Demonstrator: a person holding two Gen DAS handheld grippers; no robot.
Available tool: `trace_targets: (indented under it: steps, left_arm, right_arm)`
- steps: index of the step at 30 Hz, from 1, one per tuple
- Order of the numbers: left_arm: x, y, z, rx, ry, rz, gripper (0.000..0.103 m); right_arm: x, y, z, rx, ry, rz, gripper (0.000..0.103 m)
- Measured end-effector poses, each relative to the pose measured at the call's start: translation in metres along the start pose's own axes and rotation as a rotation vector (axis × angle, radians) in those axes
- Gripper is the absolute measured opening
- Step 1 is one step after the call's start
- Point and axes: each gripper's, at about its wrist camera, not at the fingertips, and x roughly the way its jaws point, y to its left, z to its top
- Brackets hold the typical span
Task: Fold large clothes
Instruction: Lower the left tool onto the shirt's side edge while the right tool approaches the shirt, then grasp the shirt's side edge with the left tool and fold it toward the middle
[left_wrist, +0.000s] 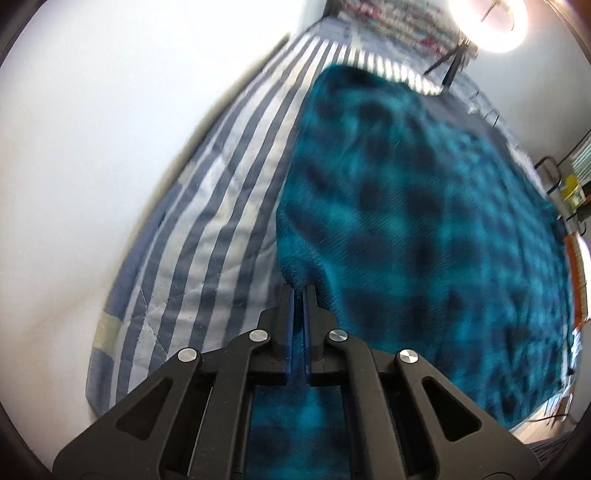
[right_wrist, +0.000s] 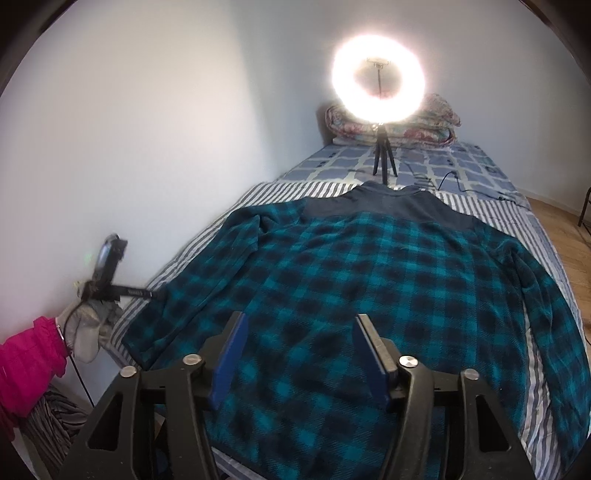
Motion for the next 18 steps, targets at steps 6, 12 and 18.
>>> trace_targets:
  steps: [6,12,18]
  left_arm:
    - [-0.071,-0.069,-0.003,0.195,-0.166,-0.014,0.001]
    - [-0.099,-0.14,-0.012,0.324,-0.239,-0.061,0.001]
    - [-0.088,-0.204,-0.05,0.536,-0.224,-0.061,0.001]
  right_arm:
    - [0.013,0.001,0.007,0.041,0.071,0.089,0.037]
    - [0.039,-0.012,0.055,0.131,0.101,0.226,0.037]
    - [0.112,-0.036,0.117,0.255,0.135,0.363,0.038]
